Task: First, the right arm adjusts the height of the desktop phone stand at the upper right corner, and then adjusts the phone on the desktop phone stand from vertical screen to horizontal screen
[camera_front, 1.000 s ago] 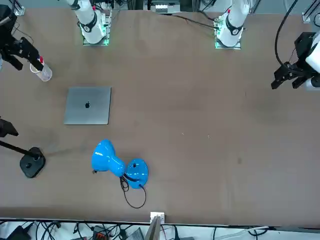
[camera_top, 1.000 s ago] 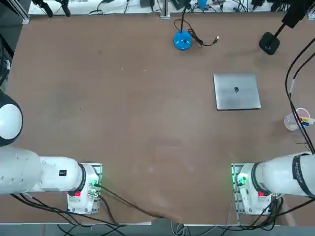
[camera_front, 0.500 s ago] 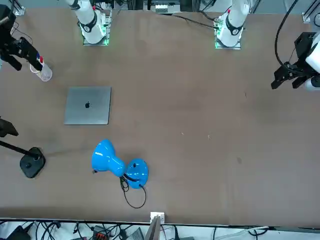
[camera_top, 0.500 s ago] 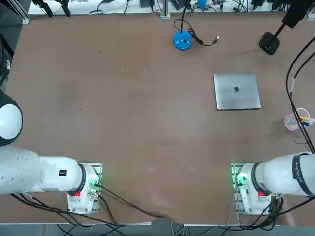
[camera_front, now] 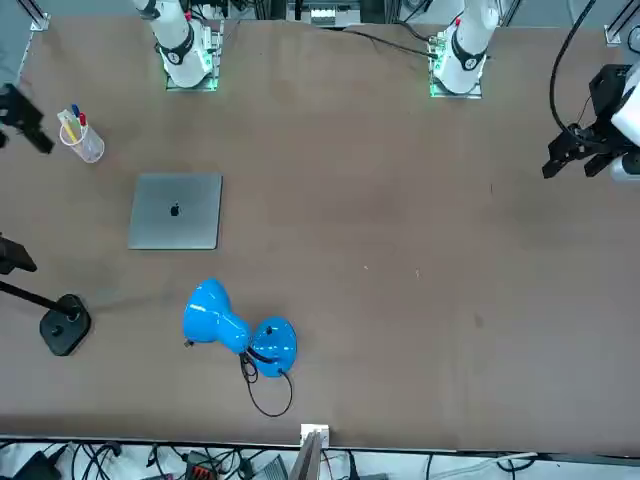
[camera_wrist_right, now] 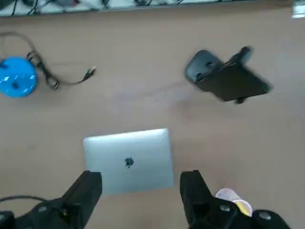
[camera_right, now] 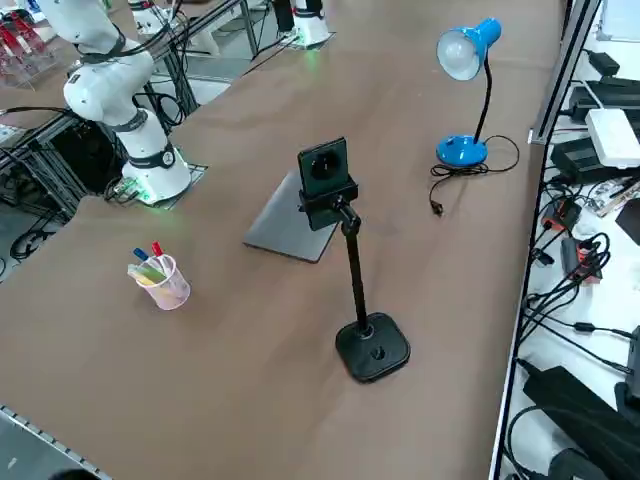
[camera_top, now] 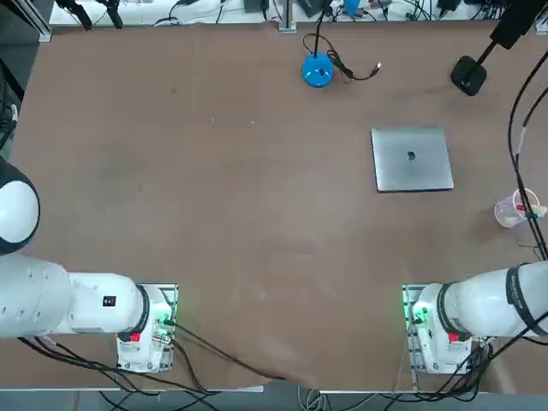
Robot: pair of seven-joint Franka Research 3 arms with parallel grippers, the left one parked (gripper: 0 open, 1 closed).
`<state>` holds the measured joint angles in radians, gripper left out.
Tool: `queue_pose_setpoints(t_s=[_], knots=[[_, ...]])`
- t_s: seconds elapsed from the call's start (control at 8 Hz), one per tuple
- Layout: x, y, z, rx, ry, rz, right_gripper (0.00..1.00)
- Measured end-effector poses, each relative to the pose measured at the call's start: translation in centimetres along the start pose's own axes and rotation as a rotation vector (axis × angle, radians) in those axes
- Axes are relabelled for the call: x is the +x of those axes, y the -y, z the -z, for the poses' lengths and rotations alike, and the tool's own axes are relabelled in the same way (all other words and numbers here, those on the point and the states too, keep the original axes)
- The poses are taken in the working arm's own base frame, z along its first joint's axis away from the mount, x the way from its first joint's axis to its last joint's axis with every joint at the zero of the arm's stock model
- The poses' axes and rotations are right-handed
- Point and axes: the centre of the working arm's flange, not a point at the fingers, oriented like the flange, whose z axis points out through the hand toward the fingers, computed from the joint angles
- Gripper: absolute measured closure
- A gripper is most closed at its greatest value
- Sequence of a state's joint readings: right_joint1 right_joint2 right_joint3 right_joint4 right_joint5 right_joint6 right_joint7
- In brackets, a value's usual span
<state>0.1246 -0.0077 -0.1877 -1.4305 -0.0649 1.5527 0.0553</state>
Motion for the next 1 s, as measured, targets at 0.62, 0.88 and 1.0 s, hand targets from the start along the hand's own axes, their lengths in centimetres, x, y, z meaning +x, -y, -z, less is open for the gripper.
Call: queue_pose_setpoints(t_s=[0.62,0.88,1.0], knots=[[4.2,-6.5,0.5,-0.046,-0.124,-0.12,0.0],[6.9,-8.6,-3.0,-0.075,-0.139,-0.155,0.0],[8.2,-9.3,-4.3,-0.071,-0.138,-0.173,0.01]])
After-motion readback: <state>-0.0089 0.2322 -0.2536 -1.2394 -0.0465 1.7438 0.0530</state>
